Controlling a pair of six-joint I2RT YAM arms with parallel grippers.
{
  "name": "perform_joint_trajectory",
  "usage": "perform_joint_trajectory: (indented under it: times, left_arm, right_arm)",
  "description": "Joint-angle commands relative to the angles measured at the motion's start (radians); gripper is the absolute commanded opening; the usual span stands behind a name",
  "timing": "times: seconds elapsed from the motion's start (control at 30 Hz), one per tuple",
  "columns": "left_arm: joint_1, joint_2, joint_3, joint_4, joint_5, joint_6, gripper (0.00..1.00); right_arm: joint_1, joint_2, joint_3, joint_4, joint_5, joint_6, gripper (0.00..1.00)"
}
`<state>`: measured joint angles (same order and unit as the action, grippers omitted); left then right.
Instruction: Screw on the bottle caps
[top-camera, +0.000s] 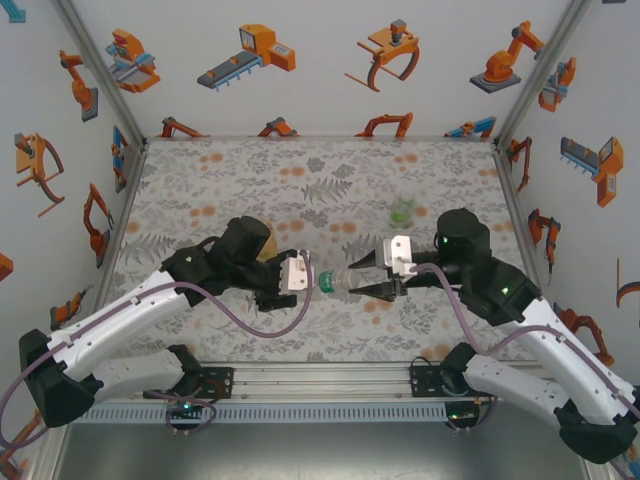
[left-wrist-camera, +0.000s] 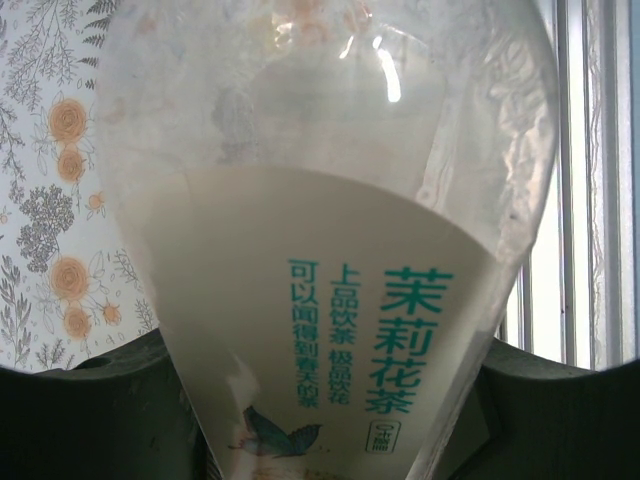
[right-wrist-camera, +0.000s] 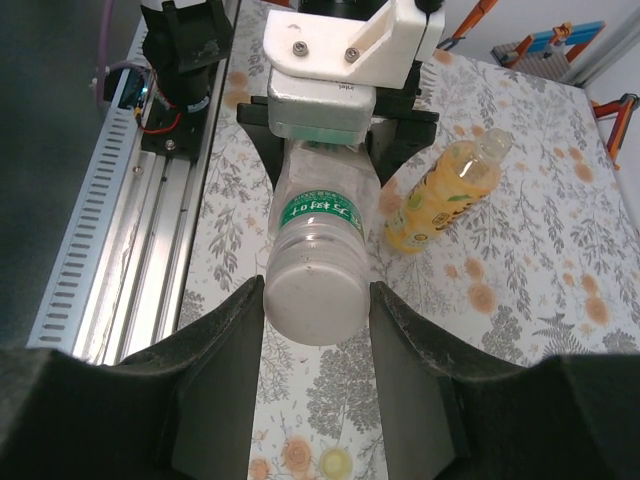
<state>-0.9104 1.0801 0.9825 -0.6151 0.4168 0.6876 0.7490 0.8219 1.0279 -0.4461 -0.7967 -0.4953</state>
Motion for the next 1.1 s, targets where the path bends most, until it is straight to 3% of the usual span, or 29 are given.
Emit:
perform_joint_trajectory:
  times: [0.0,1.07]
  left_arm:
    - [-0.007,-0.009,0.036,-0.015,0.036,0.009,0.01]
    - [-0.015,0.015,0.054,-0.047,0.044,0.011,0.01]
  right_arm:
    - [0.009,0.009,0.018,0.001,-0.024,-0.018,0.12]
    - [0.047,0.040,0.063,-0.033,0.028,-0.003,0.01]
